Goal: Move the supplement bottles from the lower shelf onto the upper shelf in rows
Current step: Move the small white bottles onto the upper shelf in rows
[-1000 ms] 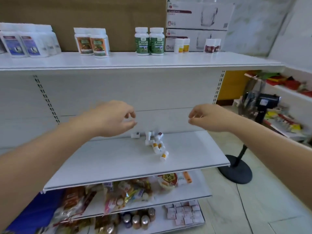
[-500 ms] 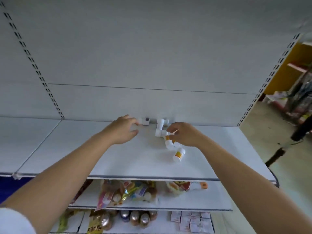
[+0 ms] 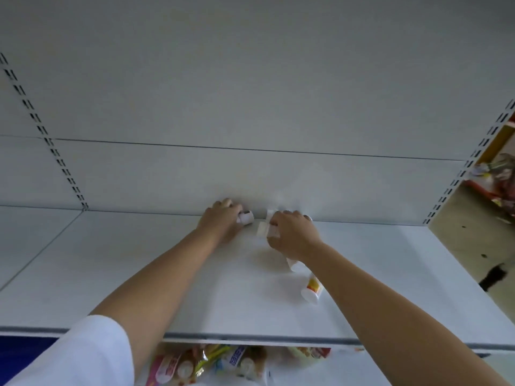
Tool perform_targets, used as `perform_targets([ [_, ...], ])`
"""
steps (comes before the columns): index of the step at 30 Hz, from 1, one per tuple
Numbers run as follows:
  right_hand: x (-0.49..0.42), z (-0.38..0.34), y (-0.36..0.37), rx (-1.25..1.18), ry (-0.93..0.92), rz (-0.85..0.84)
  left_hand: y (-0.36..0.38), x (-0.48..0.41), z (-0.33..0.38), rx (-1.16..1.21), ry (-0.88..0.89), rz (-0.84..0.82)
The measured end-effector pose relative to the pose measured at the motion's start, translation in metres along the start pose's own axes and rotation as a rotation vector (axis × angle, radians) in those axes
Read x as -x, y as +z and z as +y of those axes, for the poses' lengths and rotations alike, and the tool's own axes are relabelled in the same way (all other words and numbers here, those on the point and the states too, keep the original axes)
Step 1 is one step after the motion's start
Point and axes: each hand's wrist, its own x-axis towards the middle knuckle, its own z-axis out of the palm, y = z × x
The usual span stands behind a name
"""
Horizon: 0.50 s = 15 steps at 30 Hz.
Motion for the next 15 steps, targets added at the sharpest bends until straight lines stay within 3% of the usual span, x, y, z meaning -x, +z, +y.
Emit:
perform_targets([
  [4,0.02,-0.019,-0.044,-0.814,0.225,0.034,-0.02,0.027,-0.002,0.404,-0.104,-0.017],
  [8,0.054,-0.042,-0.101,-1.764,0.431,-0.165,-0.088,0.081,0.005,0.72,-0.119,0.128],
  [11,0.088,-0.064,-0.141,-1.929,0.413,-0.313,-0.14,0.129,0.012,1.035,-0.101,0.134],
  [15,0.14,-0.103,-0.202,-1.968,0.396,-0.28,-0.215,0.195,0.035,1.422,-0.038,0.01],
])
